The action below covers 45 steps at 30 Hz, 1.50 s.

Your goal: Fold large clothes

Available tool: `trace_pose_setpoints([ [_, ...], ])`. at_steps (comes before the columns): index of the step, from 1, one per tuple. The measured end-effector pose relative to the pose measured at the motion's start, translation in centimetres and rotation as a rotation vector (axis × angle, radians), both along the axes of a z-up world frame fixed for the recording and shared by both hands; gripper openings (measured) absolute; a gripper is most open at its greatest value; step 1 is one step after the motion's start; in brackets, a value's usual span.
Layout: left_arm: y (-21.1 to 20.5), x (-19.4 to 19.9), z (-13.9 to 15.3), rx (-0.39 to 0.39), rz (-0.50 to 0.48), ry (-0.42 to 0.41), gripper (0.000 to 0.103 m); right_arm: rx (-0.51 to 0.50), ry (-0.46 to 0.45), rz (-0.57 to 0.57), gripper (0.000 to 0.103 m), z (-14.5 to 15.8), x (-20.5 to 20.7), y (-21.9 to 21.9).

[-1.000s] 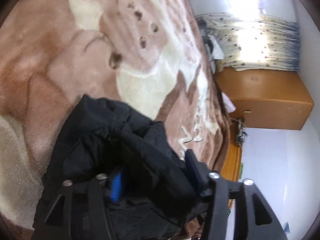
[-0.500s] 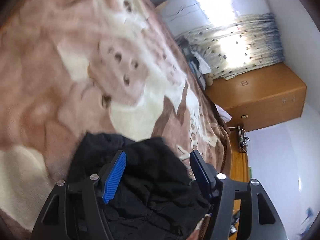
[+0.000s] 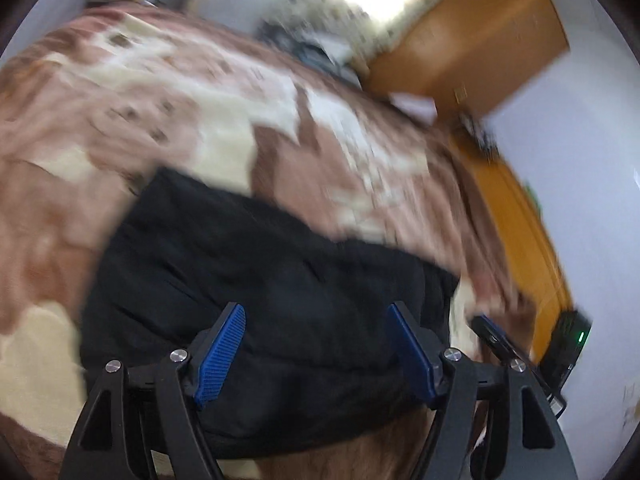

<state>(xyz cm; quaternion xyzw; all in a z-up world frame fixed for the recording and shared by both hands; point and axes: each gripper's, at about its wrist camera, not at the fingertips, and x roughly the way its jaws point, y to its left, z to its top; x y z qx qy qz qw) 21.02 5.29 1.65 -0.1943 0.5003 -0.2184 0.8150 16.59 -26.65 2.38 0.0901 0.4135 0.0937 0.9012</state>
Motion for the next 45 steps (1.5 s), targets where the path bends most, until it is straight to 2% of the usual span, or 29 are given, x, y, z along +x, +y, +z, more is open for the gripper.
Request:
trace_pose_setpoints([
  [2, -2.5, -0.6, -1.9, 0.052, -0.045, 0.014, 0.073, -0.055, 0.018, 0.062, 0.063, -1.8, 0.2, 2.3],
  [5, -5.7, -0.3, -4.3, 0.157, -0.1, 0.003, 0.073, -0.072, 0.055, 0.102, 0.063, -4.3, 1.6, 4.3],
  [7, -6.6, 1.0, -5.7, 0.269, -0.073, 0.007, 0.073, -0.086, 0.09, 0.093, 0.063, -5.8, 3.0, 4.8],
  [8, -6.7, 1.6, -6.2, 0.298, -0.06, 0.017, 0.073, -0.085, 0.108, 0.079, 0.063, -6.4, 3.6, 4.8],
  [9, -6.5, 2.4, -6.8, 0.304, -0.03, 0.035, 0.073, -0.08, 0.127, 0.04, 0.063, -7.2, 4.5, 4.6],
  [12, -6.1, 4.2, -7.8, 0.35, 0.02, 0.037, 0.073, -0.092, 0.164, 0.017, 0.063, -8.4, 6.3, 4.6],
  [14, -6.0, 5.0, -8.5, 0.373, 0.009, 0.053, 0.073, -0.144, 0.179, 0.024, 0.063, -9.2, 7.2, 5.1],
  [19, -5.0, 7.1, -10.3, 0.339, 0.05, 0.13, 0.07, -0.182, 0.234, 0.005, 0.063, -10.7, 8.9, 6.0],
  [26, -6.2, 8.0, -12.1, 0.431, 0.063, 0.137, 0.07, -0.251, 0.313, 0.0, 0.063, -12.9, 10.6, 7.5],
  [32, -6.1, 8.1, -12.4, 0.423, 0.075, 0.137, 0.07, -0.24, 0.349, 0.007, 0.063, -13.4, 10.9, 7.3],
  [34, -5.8, 7.8, -11.4, 0.416, 0.044, 0.13, 0.07, -0.213, 0.348, 0.02, 0.063, -12.5, 10.8, 7.0],
  [35, -5.5, 7.6, -10.6, 0.409, 0.028, 0.119, 0.065, -0.189, 0.344, 0.027, 0.062, -11.9, 10.6, 6.5],
  [36, -5.1, 7.4, -10.0, 0.417, 0.023, 0.103, 0.063, -0.166, 0.334, 0.034, 0.062, -11.0, 10.2, 5.8],
  [37, -4.6, 7.1, -9.1, 0.458, 0.03, 0.077, 0.063, -0.166, 0.296, 0.027, 0.062, -9.8, 9.4, 5.0],
  [39, -3.4, 6.4, -7.8, 0.53, 0.043, 0.013, 0.062, -0.229, 0.217, -0.006, 0.062, -7.8, 7.9, 3.4],
  [40, -2.6, 6.2, -7.5, 0.529, 0.041, 0.003, 0.062, -0.25, 0.194, -0.016, 0.062, -7.3, 7.3, 2.5],
  [42, -1.3, 5.9, -7.8, 0.537, 0.045, 0.025, 0.062, -0.276, 0.198, -0.035, 0.062, -7.3, 6.8, 1.1],
  [45, -0.8, 5.3, -8.4, 0.619, 0.035, -0.015, 0.063, -0.368, 0.216, -0.072, 0.062, -8.7, 6.5, -0.5],
])
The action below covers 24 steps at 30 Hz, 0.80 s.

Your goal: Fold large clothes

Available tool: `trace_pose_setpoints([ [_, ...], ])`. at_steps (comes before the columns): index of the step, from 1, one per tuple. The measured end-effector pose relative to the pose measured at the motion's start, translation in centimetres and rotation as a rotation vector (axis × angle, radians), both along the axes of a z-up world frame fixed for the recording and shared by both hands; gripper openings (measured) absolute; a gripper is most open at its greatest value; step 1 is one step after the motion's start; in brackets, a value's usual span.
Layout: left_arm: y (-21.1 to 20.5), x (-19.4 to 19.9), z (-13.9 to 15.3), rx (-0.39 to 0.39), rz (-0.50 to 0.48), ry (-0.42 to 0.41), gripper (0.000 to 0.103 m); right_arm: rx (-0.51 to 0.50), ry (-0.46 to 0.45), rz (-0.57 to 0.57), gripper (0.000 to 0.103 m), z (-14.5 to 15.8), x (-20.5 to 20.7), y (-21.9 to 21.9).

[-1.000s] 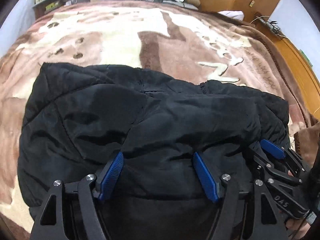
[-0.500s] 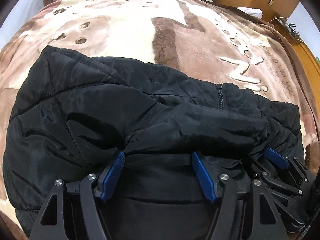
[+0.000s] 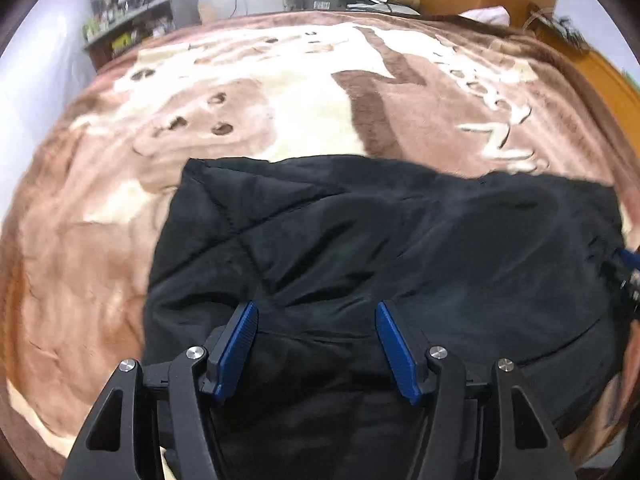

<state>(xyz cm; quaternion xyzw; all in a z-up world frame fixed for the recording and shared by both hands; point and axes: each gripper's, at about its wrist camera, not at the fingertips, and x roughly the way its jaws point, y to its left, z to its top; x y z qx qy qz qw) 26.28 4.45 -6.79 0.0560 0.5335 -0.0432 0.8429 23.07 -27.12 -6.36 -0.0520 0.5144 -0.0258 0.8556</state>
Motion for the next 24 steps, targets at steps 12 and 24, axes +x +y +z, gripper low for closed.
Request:
trace_pose_setpoints([
  [12, -0.9, -0.2, -3.0, 0.011, -0.001, -0.051, 0.065, 0.14, 0.123, -0.017, 0.064, -6.0, 1.7, -2.3],
  [24, -1.0, -1.0, -2.6, 0.018, -0.013, -0.1, 0.065, 0.102, 0.091, -0.023, 0.064, -5.9, 0.9, -1.8],
])
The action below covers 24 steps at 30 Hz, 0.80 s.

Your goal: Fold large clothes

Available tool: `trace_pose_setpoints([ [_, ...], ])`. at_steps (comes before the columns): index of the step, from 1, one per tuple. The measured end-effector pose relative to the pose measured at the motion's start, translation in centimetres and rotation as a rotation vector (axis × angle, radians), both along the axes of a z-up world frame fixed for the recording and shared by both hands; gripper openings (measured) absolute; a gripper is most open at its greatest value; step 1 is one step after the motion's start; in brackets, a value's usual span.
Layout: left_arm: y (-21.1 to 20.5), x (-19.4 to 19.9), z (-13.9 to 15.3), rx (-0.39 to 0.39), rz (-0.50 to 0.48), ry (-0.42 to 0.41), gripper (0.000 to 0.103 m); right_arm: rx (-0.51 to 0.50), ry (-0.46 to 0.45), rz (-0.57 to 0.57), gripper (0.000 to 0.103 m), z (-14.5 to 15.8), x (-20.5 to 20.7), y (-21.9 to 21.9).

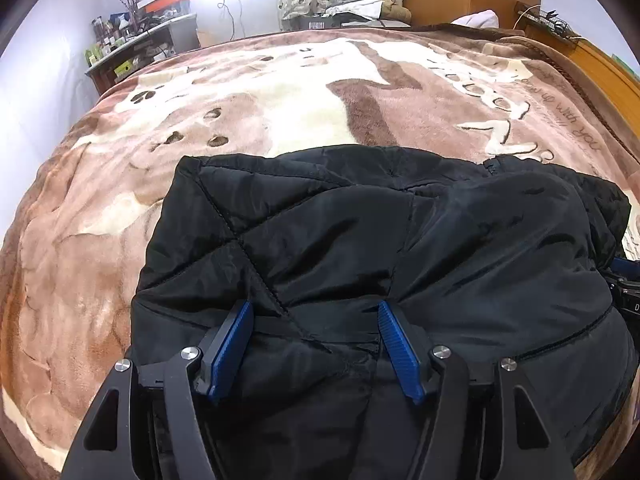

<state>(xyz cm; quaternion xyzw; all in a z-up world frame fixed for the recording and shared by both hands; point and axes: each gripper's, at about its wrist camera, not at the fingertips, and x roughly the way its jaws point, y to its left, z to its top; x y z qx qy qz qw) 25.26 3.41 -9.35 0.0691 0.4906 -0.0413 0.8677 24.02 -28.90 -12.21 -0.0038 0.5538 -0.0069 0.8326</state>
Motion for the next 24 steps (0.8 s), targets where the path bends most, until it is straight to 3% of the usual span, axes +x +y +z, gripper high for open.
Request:
trace_pose_setpoints([
  [3, 0.0, -0.2, 0.2, 0.008, -0.003, -0.005, 0.065, 0.02, -0.013, -0.017, 0.064, 1.6, -0.9, -0.3],
  [6, 0.2, -0.2, 0.2, -0.002, 0.0, 0.001, 0.065, 0.092, -0.084, -0.006, 0.064, 4.5, -2.9, -0.9],
  [9, 0.2, -0.2, 0.2, -0.007, -0.002, 0.002, 0.065, 0.04, -0.121, 0.011, 0.064, 6.3, -5.7, -1.2],
  [13, 0.4, -0.2, 0.1, -0.021, 0.0, -0.001, 0.065, -0.003, -0.029, 0.018, 0.064, 2.5, -6.7, -1.2],
  [17, 0.7, -0.2, 0.1, -0.04, 0.001, 0.002, 0.065, 0.049, -0.003, -0.013, 0.067, -0.8, -5.8, -1.3],
  [24, 0.5, -0.2, -0.3, -0.04, 0.018, 0.0, 0.066, 0.058, 0.019, -0.022, 0.068, -1.9, -4.8, -1.5],
])
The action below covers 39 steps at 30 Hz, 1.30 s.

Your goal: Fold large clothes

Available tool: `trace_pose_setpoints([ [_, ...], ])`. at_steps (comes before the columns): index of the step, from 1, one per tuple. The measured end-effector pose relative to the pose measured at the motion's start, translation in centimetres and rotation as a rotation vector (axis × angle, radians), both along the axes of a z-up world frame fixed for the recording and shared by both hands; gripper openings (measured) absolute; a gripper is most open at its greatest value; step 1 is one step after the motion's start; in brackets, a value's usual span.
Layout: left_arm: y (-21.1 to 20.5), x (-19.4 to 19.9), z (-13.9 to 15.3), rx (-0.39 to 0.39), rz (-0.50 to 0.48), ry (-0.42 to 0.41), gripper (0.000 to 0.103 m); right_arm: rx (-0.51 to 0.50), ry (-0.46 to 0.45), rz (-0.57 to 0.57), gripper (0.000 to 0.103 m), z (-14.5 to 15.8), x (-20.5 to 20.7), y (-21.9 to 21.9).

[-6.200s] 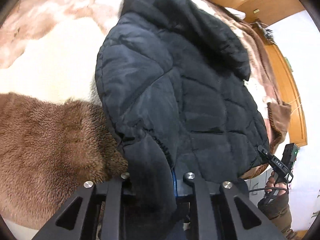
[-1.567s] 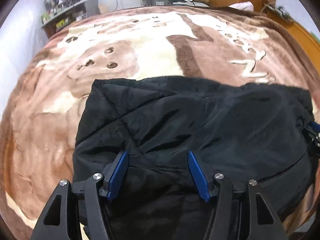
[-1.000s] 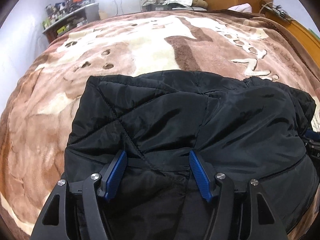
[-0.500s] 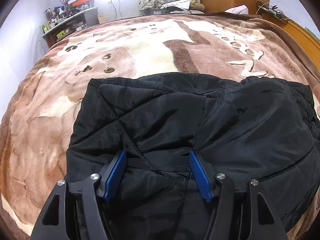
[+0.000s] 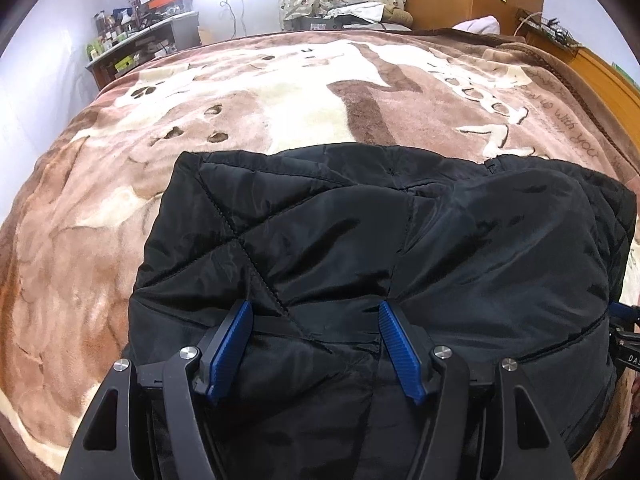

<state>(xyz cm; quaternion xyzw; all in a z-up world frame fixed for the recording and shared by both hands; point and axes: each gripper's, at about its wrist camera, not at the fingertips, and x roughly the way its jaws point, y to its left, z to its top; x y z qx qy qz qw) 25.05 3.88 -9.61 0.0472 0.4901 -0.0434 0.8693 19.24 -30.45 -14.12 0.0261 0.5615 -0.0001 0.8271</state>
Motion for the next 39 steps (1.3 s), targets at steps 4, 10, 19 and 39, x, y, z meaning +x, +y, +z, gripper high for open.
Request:
trace_pose_setpoints([
  [4, -0.4, 0.1, 0.4, 0.037, -0.035, 0.016, 0.066, -0.004, 0.01, -0.002, 0.068, 0.2, 0.2, -0.1],
  [10, 1.2, -1.6, 3.4, 0.018, -0.111, 0.027, 0.075, 0.053, -0.045, 0.005, 0.068, 4.1, -0.6, -1.6],
  [19, 9.9, -2.8, 5.7, -0.193, 0.039, 0.094, 0.085, 0.188, -0.17, -0.045, 0.078, 9.8, -4.5, -7.3],
  [39, 14.5, -1.2, -4.6, -0.604, 0.005, 0.406, 0.098, 0.572, -0.014, -0.04, 0.078, 3.1, -3.7, -10.6],
])
